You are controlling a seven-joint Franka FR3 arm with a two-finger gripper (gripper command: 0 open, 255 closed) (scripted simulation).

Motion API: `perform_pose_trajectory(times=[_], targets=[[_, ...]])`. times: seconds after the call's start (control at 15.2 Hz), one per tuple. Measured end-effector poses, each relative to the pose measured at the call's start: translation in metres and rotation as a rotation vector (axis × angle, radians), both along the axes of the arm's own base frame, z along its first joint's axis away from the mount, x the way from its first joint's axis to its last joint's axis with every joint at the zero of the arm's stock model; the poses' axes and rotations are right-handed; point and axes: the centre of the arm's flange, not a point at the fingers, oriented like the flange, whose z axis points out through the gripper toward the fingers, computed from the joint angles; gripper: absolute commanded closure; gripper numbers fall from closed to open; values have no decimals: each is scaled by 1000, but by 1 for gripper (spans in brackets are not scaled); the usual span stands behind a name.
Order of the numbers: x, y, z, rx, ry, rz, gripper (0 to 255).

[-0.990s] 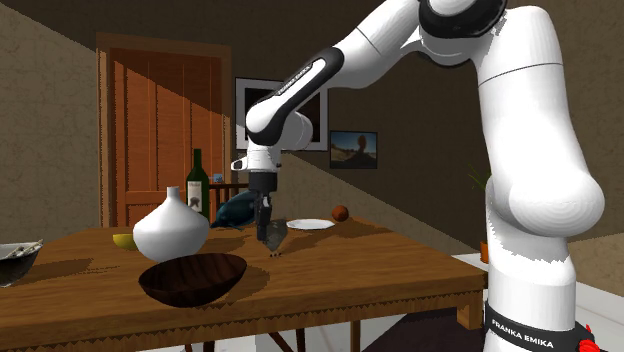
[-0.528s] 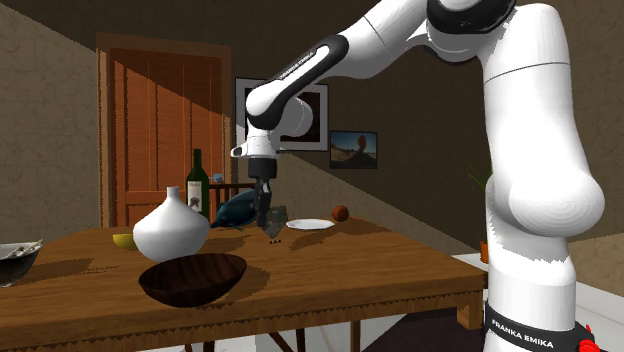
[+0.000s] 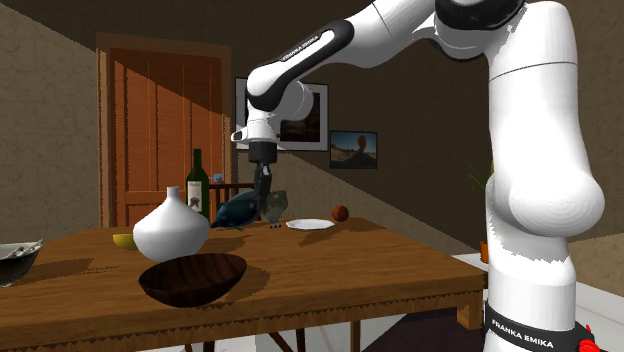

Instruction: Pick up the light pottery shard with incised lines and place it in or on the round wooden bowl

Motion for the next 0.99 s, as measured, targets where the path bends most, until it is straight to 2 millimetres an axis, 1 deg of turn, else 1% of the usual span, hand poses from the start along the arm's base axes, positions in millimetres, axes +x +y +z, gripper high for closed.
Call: perform_pose_trajectory(times=[0.4, 0.46, 0.73, 0.99], targets=[[0, 1, 32, 0, 0, 0, 255], [-1, 7, 35, 0, 0, 0, 255], [-15, 50, 40, 0, 0, 1, 255], [-26, 102, 44, 0, 0, 2, 255]])
